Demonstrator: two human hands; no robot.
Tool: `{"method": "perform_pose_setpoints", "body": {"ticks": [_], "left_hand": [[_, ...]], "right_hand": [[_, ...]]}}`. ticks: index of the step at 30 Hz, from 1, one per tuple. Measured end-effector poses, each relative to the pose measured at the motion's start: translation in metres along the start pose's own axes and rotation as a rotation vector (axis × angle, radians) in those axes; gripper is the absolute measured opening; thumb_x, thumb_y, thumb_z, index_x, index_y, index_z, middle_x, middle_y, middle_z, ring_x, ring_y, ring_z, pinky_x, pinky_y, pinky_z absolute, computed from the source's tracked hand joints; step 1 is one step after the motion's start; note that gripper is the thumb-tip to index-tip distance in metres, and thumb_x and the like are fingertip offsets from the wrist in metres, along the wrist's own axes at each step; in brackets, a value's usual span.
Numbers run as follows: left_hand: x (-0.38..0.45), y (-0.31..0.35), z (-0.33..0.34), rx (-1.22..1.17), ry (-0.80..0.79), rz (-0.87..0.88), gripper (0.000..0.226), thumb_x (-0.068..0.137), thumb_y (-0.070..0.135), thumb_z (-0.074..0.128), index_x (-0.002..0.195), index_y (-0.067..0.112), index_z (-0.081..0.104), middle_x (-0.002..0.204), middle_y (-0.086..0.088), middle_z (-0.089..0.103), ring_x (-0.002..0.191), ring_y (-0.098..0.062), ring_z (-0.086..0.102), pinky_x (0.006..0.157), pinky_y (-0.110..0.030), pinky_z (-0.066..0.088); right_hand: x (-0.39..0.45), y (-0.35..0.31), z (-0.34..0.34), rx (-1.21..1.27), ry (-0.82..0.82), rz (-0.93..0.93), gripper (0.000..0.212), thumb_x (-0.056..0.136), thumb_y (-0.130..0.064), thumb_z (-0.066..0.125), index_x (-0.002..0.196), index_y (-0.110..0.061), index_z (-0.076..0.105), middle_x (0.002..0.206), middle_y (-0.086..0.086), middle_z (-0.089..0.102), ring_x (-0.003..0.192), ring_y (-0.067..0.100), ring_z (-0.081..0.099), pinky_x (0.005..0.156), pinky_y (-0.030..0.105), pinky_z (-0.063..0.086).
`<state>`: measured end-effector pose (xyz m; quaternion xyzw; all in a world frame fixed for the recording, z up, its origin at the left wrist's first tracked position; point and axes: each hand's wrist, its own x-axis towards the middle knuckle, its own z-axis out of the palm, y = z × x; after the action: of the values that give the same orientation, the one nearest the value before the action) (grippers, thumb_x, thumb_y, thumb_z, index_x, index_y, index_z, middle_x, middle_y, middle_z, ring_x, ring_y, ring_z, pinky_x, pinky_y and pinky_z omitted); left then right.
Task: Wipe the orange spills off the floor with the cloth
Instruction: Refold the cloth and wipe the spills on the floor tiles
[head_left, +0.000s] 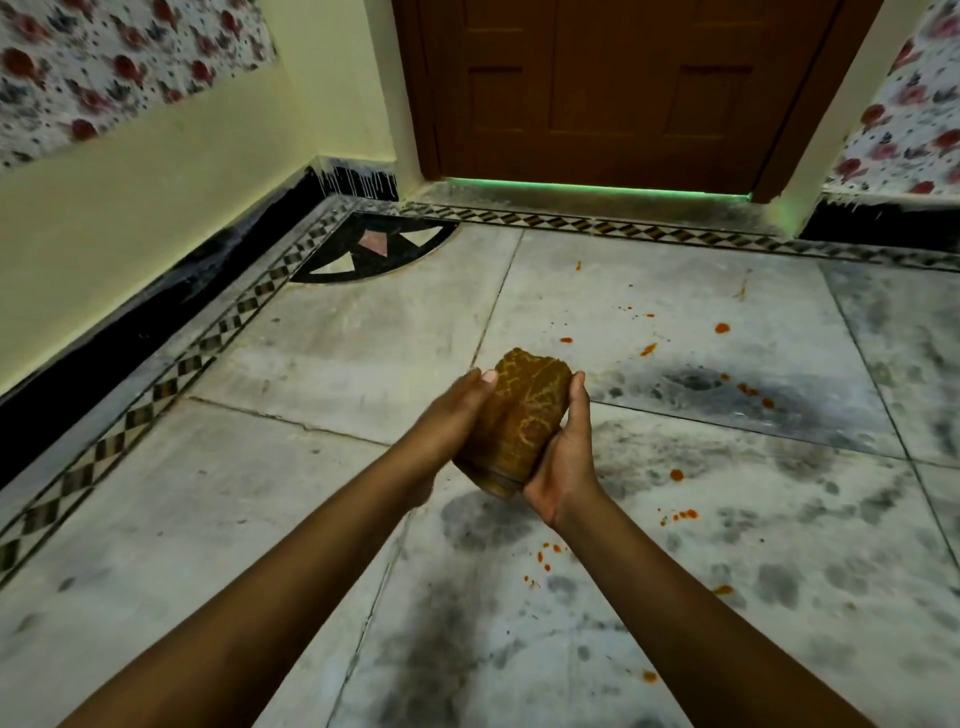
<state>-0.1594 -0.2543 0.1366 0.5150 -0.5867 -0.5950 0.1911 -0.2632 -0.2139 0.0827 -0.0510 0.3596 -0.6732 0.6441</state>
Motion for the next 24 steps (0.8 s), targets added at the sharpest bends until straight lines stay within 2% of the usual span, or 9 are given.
{"method": "perform_pose_setpoints", "body": {"ticks": [3, 6, 9, 11, 14, 17, 19, 22, 24], "left_hand": [[0.009, -0.006, 0.012, -0.408, -0.160, -0.139, 0.063, 0.086, 0.069, 0.035, 0.135, 0.032, 0.047, 0.134, 0.002, 0.053, 0.124, -0.023, 0.049, 0.099, -0.046, 0.043], [0.028, -0.015, 0.012, -0.718, -0.153, -0.187, 0.064, 0.086, 0.067, 0.040, 0.122, 0.019, 0.063, 0.122, -0.011, 0.064, 0.111, -0.027, 0.061, 0.092, -0.043, 0.048], [0.045, -0.027, 0.008, -0.886, -0.184, -0.167, 0.056, 0.089, 0.055, 0.039, 0.105, 0.011, 0.069, 0.113, -0.017, 0.066, 0.101, -0.028, 0.066, 0.090, -0.042, 0.048], [0.061, -0.036, 0.007, -0.943, -0.187, -0.142, 0.051, 0.090, 0.052, 0.038, 0.106, 0.012, 0.066, 0.109, -0.014, 0.066, 0.100, -0.026, 0.065, 0.089, -0.041, 0.049], [0.090, -0.044, 0.007, -0.965, -0.162, -0.078, 0.052, 0.094, 0.054, 0.036, 0.114, 0.013, 0.061, 0.106, -0.010, 0.066, 0.104, -0.025, 0.062, 0.089, -0.039, 0.053], [0.130, -0.042, 0.003, -0.749, 0.034, -0.001, 0.065, 0.088, 0.063, 0.043, 0.123, 0.011, 0.058, 0.100, -0.008, 0.069, 0.092, -0.021, 0.066, 0.080, -0.034, 0.054], [0.159, -0.040, 0.005, -0.503, 0.164, 0.135, 0.063, 0.084, 0.054, 0.050, 0.134, 0.016, 0.047, 0.112, -0.016, 0.064, 0.089, -0.018, 0.065, 0.083, -0.035, 0.053], [0.197, -0.039, 0.016, 0.077, 0.339, 0.381, 0.051, 0.091, 0.026, 0.046, 0.140, 0.038, 0.037, 0.129, -0.005, 0.058, 0.109, -0.021, 0.059, 0.095, -0.043, 0.048], [0.221, -0.044, 0.024, 0.616, 0.373, 0.457, 0.053, 0.093, 0.034, 0.040, 0.144, 0.042, 0.026, 0.140, -0.001, 0.048, 0.124, -0.028, 0.047, 0.097, -0.049, 0.042]], "right_hand": [[-0.002, 0.004, 0.008, -0.312, -0.012, -0.005, 0.073, 0.082, -0.072, 0.024, 0.123, -0.022, 0.059, 0.129, 0.007, 0.059, 0.120, 0.023, 0.054, 0.102, 0.041, 0.041], [0.002, 0.002, 0.014, -0.573, 0.003, 0.003, 0.062, 0.094, -0.060, 0.018, 0.137, -0.025, 0.046, 0.143, 0.001, 0.045, 0.132, 0.019, 0.041, 0.099, 0.030, 0.033], [0.012, -0.002, 0.016, -0.781, 0.051, -0.075, 0.041, 0.089, -0.066, 0.031, 0.103, -0.046, 0.064, 0.151, 0.000, 0.034, 0.137, 0.018, 0.032, 0.108, 0.033, 0.029], [0.018, -0.002, 0.009, -0.846, 0.054, -0.214, 0.034, 0.093, -0.053, 0.037, 0.086, -0.043, 0.069, 0.145, 0.000, 0.042, 0.132, 0.014, 0.038, 0.108, 0.028, 0.031], [0.021, -0.011, -0.010, -0.839, 0.221, -0.457, 0.034, 0.099, -0.023, 0.040, 0.096, -0.017, 0.073, 0.113, -0.002, 0.064, 0.102, 0.001, 0.054, 0.083, 0.002, 0.037], [0.045, -0.023, -0.049, -1.038, 0.431, -0.535, 0.030, 0.098, -0.022, 0.043, 0.111, -0.012, 0.069, 0.117, 0.007, 0.065, 0.115, 0.017, 0.054, 0.100, 0.024, 0.038], [0.068, -0.038, -0.078, -1.225, 0.546, -0.505, 0.036, 0.099, -0.028, 0.043, 0.123, -0.010, 0.061, 0.132, 0.013, 0.056, 0.130, 0.027, 0.043, 0.111, 0.039, 0.029], [0.096, -0.060, -0.115, -1.554, 0.643, -0.400, 0.049, 0.100, -0.035, 0.036, 0.141, -0.009, 0.040, 0.150, 0.013, 0.033, 0.142, 0.026, 0.020, 0.117, 0.038, 0.010], [0.112, -0.070, -0.136, -1.717, 0.661, -0.275, 0.059, 0.100, -0.041, 0.031, 0.148, -0.007, 0.022, 0.157, 0.012, 0.015, 0.145, 0.024, 0.007, 0.116, 0.038, 0.000]]}}
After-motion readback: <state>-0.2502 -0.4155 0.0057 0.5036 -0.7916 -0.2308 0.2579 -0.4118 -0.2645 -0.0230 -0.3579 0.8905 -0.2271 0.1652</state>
